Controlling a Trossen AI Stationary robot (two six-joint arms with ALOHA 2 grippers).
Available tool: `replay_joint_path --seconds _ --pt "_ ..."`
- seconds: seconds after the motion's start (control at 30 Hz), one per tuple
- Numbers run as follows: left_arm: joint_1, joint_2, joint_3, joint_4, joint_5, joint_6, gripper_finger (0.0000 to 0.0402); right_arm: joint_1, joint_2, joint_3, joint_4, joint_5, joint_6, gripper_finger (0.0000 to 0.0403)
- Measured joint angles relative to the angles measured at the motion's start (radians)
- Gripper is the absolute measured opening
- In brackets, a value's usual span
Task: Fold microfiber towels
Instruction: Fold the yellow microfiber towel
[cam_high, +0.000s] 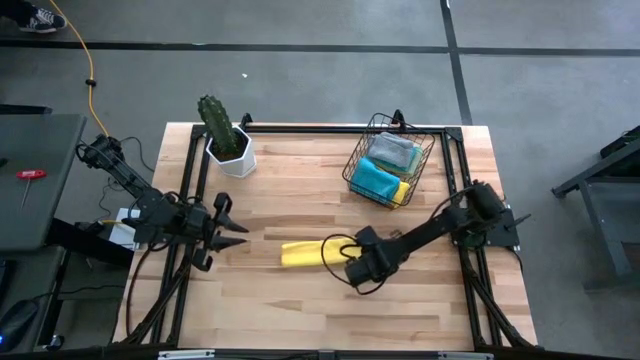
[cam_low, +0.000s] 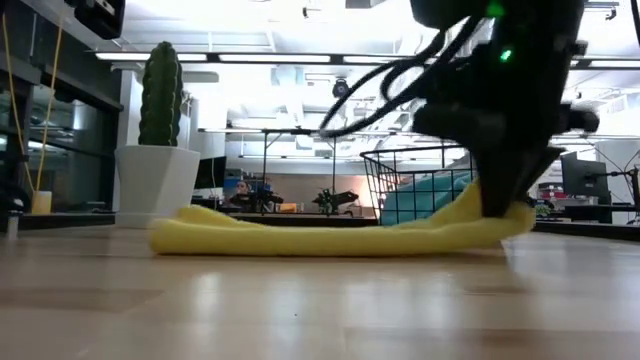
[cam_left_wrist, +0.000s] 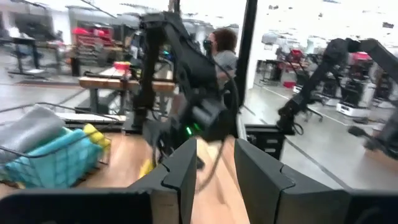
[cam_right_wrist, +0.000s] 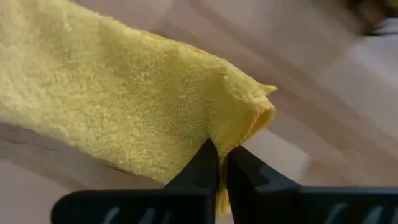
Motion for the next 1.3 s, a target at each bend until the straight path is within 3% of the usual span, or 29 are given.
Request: replay_joint_path --seconds 0.13,0.3,0.43,0.53,0.63,0.97,1.3 --pt "0.001 0.011 0.0 -0.082 0.107 -0.002 0.0097 0.005 -0.033 0.0 -0.053 -0.01 0.024 0.0007" --pt "0.055 0.109 0.0 -0.18 0.067 -0.01 0.006 0.003 -0.063 0.004 0.0 0.002 0.013 0.0003" --pt "0.143 0.23 0.0 -0.179 0.203 -0.017 0.0009 0.003 -0.066 0.013 0.022 0.004 -0.003 0.0002" --pt "0.207 0.342 0.0 -0.162 0.311 -0.008 0.0008 0.003 -0.068 0.014 0.037 0.004 -0.014 0.0002" --pt "0.248 0.464 -0.012 -0.069 0.373 -0.023 0.0002 0.003 -0.068 0.015 0.039 0.001 -0.024 0.0002" --pt "0.337 0.847 -0.024 0.268 0.435 -0.009 0.0 0.003 -0.068 0.057 0.058 -0.016 -0.058 0.0002" --pt "0.406 1.013 -0.024 0.325 0.447 -0.028 0.0 -0.001 -0.069 0.173 0.121 0.082 -0.143 0.0002"
